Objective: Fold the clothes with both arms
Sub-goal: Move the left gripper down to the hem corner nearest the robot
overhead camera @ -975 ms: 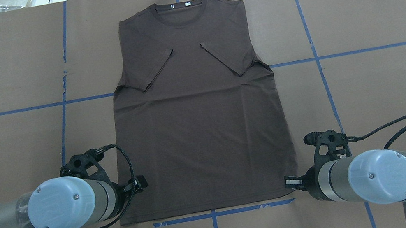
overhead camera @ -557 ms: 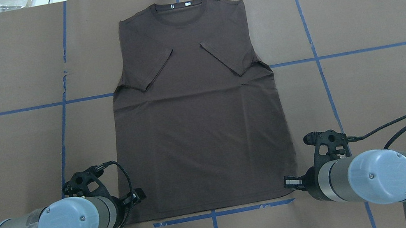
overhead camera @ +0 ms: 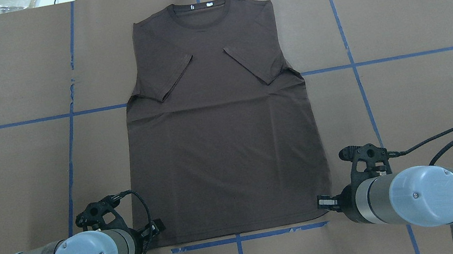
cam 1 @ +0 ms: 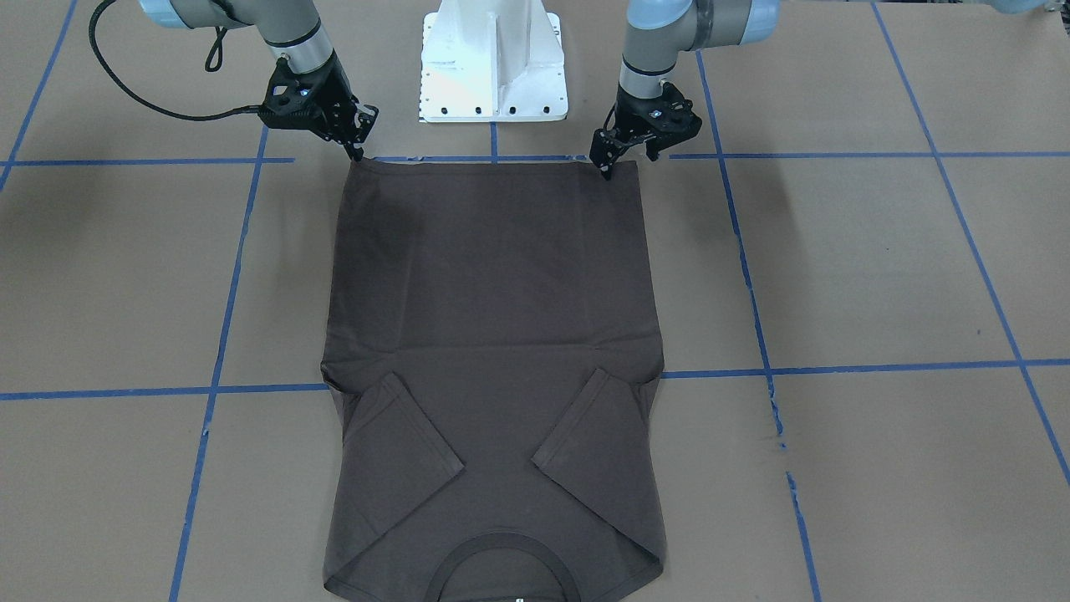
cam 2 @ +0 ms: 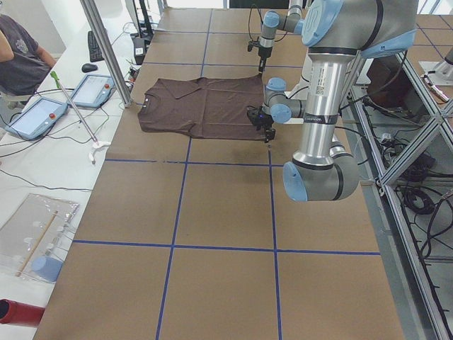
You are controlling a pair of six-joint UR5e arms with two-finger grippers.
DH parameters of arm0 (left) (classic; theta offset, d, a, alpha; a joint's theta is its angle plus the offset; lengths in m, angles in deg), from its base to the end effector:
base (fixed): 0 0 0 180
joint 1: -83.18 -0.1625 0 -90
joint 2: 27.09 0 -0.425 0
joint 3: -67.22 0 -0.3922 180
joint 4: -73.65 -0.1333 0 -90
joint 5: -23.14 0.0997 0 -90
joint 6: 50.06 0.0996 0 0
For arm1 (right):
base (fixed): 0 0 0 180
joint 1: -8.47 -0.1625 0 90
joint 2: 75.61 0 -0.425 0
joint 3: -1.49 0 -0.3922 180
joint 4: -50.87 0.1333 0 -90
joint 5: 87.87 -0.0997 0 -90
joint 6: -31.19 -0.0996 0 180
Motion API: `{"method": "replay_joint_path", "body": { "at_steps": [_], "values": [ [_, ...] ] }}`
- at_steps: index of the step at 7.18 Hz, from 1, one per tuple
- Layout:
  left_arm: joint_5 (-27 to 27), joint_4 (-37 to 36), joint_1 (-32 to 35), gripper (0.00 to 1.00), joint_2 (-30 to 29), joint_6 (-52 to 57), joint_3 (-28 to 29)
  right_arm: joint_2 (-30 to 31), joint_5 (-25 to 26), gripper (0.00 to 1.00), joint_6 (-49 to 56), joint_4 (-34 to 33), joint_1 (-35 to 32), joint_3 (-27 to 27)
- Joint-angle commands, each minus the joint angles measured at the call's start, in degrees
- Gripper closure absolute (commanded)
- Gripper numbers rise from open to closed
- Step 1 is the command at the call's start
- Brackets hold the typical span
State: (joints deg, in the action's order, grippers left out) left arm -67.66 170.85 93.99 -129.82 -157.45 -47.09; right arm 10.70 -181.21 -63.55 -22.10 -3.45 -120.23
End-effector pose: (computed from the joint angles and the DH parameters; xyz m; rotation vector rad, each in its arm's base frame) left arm 0.5132 -0.2323 0.3426 -0.0581 0.7774 -0.4619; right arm -0.4498 -0.2253 0.3409 0.0032 -0.9190 0.2434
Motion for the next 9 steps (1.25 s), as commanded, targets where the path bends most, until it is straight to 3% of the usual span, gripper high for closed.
{"method": "replay_joint_path", "body": {
  "at_steps": [1,4,6,9],
  "values": [
    [0.01,0.01,-0.17,0.2,-0.02,-1.22,0.06,0.09,0.0,1.0,0.0,0.03,-0.11,-0.09],
    [0.01,-0.08,-0.26,0.74,-0.02,-1.76,0.14,0.18,-0.09,1.0,0.0,0.03,-0.2,-0.18],
    [-0.16,-0.16,-0.35,0.98,-0.11,-1.5,-0.47,0.44,-0.26,1.0,0.09,-0.06,-0.46,-0.18],
    [-0.16,-0.34,-0.35,1.0,-0.55,-1.32,-0.65,0.62,-1.14,1.0,0.17,0.03,-1.25,-0.27]
  ]
}}
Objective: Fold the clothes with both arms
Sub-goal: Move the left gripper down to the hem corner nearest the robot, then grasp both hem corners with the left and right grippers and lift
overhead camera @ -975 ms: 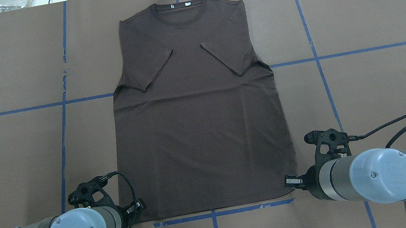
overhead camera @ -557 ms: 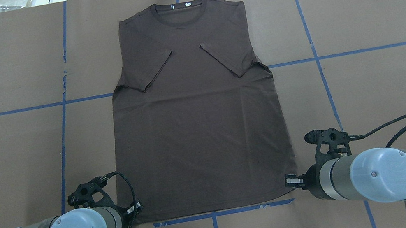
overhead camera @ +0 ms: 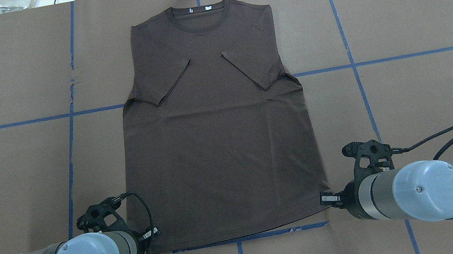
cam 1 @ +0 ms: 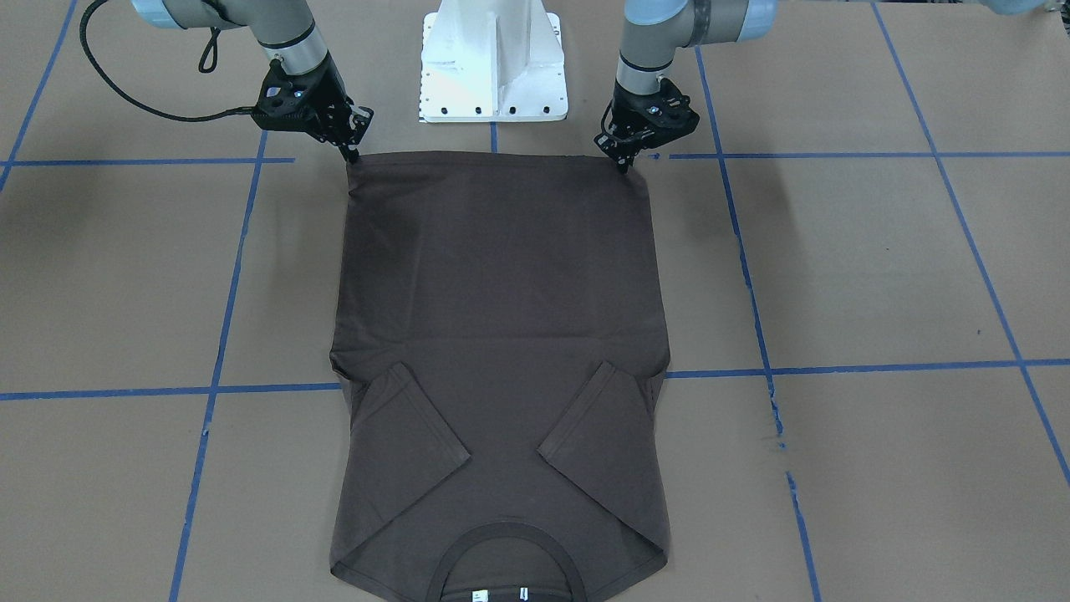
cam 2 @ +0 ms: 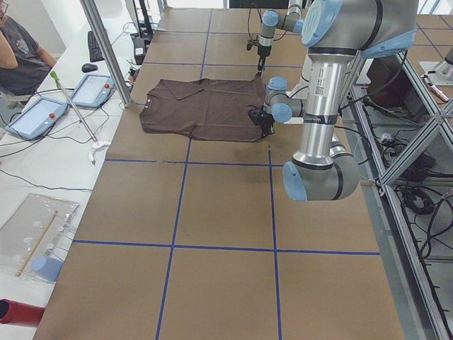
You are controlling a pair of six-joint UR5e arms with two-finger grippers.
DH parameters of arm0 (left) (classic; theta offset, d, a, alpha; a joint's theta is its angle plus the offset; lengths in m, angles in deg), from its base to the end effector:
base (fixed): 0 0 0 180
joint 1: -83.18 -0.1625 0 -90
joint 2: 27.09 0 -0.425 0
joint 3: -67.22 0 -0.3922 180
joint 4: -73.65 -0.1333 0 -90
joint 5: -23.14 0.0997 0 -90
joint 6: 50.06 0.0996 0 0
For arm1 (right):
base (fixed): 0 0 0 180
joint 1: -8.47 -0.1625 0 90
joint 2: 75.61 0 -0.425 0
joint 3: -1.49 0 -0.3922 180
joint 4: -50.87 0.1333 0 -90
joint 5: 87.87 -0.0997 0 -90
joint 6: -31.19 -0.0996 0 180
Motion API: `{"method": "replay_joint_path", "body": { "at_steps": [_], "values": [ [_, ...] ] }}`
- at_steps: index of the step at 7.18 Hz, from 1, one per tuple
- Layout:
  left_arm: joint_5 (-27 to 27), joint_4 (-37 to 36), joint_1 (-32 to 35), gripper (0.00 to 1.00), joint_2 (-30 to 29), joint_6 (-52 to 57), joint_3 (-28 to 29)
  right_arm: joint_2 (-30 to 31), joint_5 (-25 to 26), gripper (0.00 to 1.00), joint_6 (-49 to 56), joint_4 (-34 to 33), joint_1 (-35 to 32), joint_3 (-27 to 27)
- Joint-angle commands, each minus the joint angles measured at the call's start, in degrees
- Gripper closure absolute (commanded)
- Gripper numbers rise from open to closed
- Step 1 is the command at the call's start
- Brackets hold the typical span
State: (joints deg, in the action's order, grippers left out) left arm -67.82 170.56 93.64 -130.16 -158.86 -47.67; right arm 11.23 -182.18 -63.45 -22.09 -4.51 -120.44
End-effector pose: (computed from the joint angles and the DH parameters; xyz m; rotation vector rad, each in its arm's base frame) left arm 0.5133 -0.2286 0.3355 -0.0735 0.7878 -0.4775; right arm -0.4433 -0.2313 0.3437 -0.0037 -0.9147 0.2516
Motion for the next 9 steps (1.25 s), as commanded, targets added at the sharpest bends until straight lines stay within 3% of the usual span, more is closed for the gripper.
{"method": "replay_joint_path", "body": {
  "at_steps": [1,3,5,7,9],
  "values": [
    [-0.18,-0.13,0.0,1.0,-0.38,0.09,-1.03,0.26,-0.69,1.0,0.33,0.01,-0.55,-0.41],
    [-0.27,-3.45,-0.09,1.0,-0.21,0.43,-6.29,4.11,-3.5,1.0,0.42,0.1,-0.82,-4.6],
    [-0.27,-9.15,-6.55,1.0,-0.21,0.52,-13.31,7.46,-9.11,1.0,0.42,0.1,2.68,-9.35],
    [-0.27,-13.04,-12.63,1.0,-0.21,0.52,-19.38,11.24,-9.75,1.0,0.16,0.1,7.95,-14.1],
    [-0.27,-13.32,-11.87,1.0,-0.38,0.52,-20.02,10.82,-9.75,1.0,0.42,0.27,6.49,-14.39]
  ]
}}
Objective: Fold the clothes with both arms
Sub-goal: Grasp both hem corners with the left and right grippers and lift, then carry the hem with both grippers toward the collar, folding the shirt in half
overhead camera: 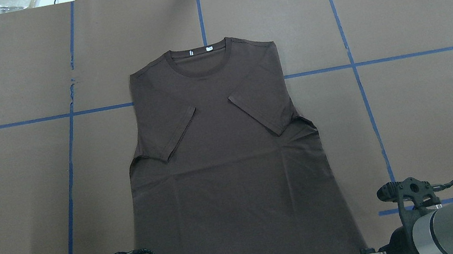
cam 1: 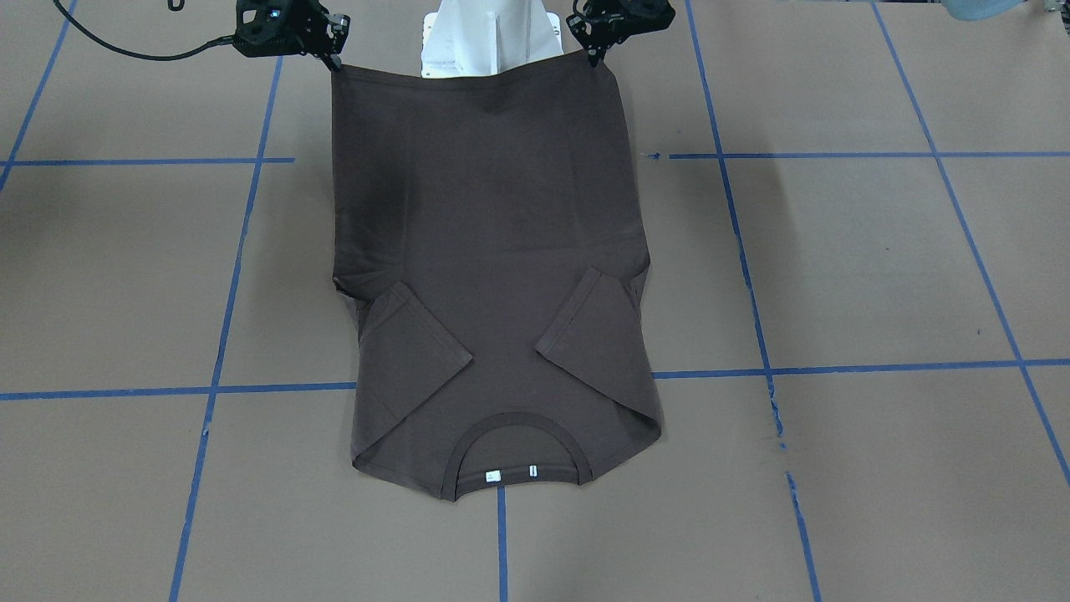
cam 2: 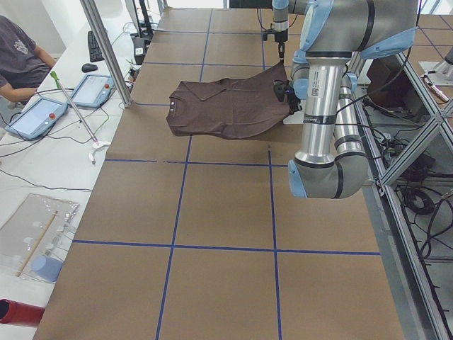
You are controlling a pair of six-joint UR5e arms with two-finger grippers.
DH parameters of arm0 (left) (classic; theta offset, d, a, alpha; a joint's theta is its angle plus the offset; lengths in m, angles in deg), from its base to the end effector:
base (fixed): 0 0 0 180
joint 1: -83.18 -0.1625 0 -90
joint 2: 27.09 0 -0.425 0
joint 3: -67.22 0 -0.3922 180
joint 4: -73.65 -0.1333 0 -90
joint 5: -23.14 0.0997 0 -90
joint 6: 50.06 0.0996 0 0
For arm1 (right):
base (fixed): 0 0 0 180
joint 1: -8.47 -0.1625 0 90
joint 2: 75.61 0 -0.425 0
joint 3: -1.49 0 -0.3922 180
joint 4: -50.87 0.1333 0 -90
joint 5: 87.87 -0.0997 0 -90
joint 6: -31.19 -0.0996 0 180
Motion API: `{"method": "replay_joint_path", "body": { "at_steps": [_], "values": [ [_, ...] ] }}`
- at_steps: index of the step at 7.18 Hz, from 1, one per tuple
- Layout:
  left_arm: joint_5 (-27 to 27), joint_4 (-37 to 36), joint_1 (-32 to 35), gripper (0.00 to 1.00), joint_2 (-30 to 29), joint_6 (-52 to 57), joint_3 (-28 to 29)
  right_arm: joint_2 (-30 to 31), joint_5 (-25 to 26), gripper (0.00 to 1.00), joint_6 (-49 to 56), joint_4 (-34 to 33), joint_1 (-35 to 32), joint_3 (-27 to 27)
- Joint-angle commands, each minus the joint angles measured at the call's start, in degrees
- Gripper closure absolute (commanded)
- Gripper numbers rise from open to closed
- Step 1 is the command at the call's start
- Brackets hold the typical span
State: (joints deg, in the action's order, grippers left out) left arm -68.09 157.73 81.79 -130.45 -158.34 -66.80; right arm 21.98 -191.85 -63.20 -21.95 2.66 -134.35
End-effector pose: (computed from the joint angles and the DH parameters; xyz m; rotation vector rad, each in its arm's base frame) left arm 0.4527 -0.1202 0.2297 -0.1737 0.8843 -0.2650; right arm -0.3750 -0.1480 0.3137 -0.2126 -0.9647 0.0453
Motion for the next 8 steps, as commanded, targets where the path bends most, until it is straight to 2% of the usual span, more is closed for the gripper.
{"method": "replay_joint_path", "body": {
  "at_steps": [1,3,4,5,6,7,8],
  "values": [
    [0.0,-0.49,1.65,1.0,-0.18,0.09,-0.63,-0.12,0.52,1.0,0.95,0.22,-4.08,-0.39],
    [0.0,-0.49,9.0,1.0,-3.15,6.46,0.51,-4.66,0.09,1.0,6.63,0.22,-11.81,2.05],
    [0.09,-0.32,12.44,1.0,-3.87,12.07,3.04,-8.17,0.0,1.0,9.46,0.22,-15.15,5.12],
    [0.26,-0.31,17.0,1.0,-7.01,19.87,6.72,-12.64,-0.35,1.0,12.71,0.22,-18.67,9.58],
    [0.35,0.03,20.96,1.0,-9.3,22.39,11.19,-16.25,-0.18,1.0,17.53,0.14,-21.49,13.28],
    [0.18,2.65,25.43,1.0,-10.72,23.11,14.63,-18.47,-0.44,1.0,20.44,0.14,-24.91,16.45],
    [0.0,6.07,28.35,1.0,-10.99,28.42,17.62,-21.71,-1.31,1.0,24.74,0.14,-28.25,20.66]
  ]
}}
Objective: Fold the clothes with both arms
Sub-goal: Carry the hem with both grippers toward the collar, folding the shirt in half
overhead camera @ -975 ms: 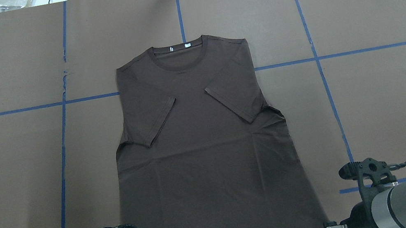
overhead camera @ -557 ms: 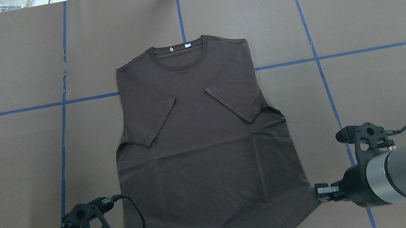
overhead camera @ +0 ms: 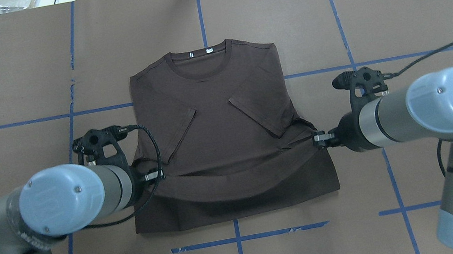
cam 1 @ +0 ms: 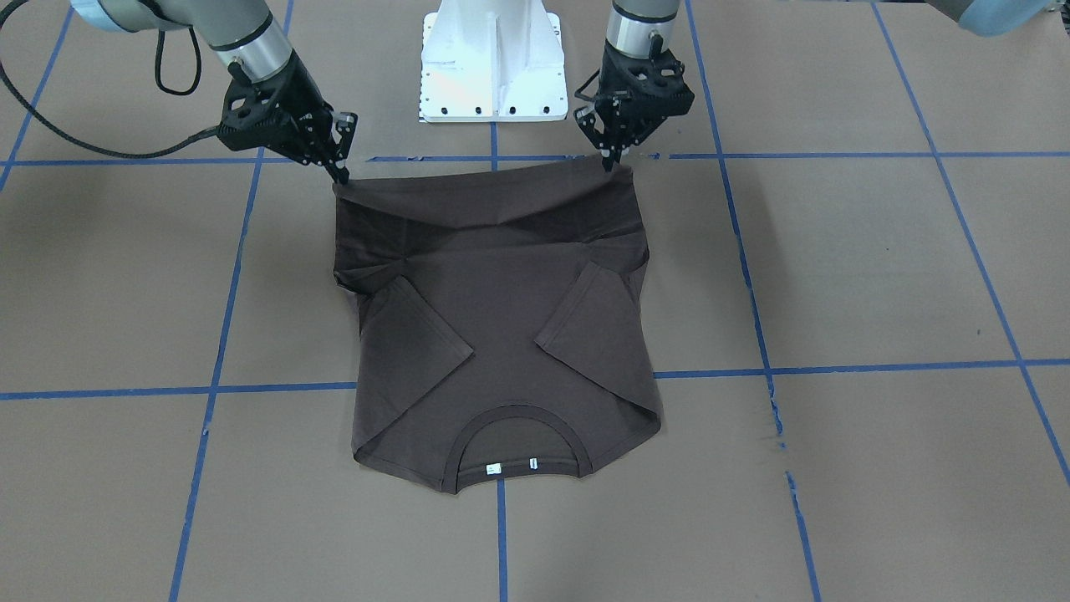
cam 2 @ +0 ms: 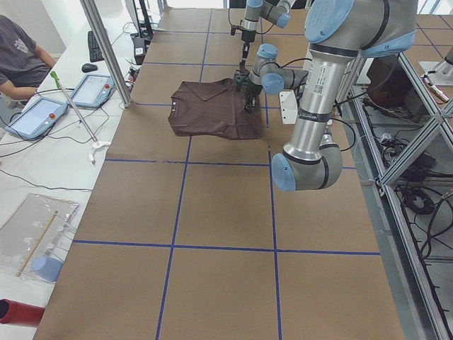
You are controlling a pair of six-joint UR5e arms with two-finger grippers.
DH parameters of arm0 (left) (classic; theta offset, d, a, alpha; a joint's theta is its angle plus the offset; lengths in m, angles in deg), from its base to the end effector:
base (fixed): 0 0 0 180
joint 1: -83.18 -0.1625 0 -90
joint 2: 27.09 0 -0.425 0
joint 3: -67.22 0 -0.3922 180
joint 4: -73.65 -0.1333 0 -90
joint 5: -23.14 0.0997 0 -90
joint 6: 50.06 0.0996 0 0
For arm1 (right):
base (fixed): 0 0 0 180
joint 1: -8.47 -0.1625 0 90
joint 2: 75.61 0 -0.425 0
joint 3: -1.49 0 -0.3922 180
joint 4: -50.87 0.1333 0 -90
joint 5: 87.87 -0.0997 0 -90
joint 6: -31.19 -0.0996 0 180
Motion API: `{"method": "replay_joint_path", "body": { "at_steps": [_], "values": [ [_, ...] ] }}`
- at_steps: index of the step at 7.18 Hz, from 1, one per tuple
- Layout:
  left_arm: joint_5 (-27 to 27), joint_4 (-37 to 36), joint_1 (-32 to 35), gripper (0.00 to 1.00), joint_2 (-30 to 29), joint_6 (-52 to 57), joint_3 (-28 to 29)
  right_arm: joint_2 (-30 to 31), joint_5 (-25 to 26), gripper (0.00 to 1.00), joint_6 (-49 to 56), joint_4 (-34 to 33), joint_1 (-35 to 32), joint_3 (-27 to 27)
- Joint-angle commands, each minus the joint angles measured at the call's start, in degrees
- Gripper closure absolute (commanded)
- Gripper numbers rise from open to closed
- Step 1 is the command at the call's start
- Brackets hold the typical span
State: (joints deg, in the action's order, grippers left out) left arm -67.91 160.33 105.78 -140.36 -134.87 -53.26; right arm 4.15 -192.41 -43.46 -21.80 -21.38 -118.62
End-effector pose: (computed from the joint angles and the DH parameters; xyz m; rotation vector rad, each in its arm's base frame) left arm 0.4481 -0.3289 0.2232 0.1954 0.8615 -0.2759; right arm -0.3878 -0.3474 0.2941 0.1706 -1.0131 0.1027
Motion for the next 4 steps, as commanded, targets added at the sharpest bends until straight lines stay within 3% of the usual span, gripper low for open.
{"method": "replay_joint_path", "body": {
  "at_steps": [1,2,4],
  "values": [
    [-0.18,7.24,7.08,1.0,-1.08,6.31,7.43,-7.47,-2.4,1.0,7.91,-0.19,-8.34,9.14],
    [-0.18,11.19,8.59,1.0,-1.17,7.72,11.38,-10.9,-4.51,1.0,9.16,-0.02,-11.86,14.67],
    [-0.27,17.44,11.66,1.0,-2.83,9.92,18.58,-14.35,-6.54,1.0,10.93,0.07,-15.57,20.41]
  ]
}}
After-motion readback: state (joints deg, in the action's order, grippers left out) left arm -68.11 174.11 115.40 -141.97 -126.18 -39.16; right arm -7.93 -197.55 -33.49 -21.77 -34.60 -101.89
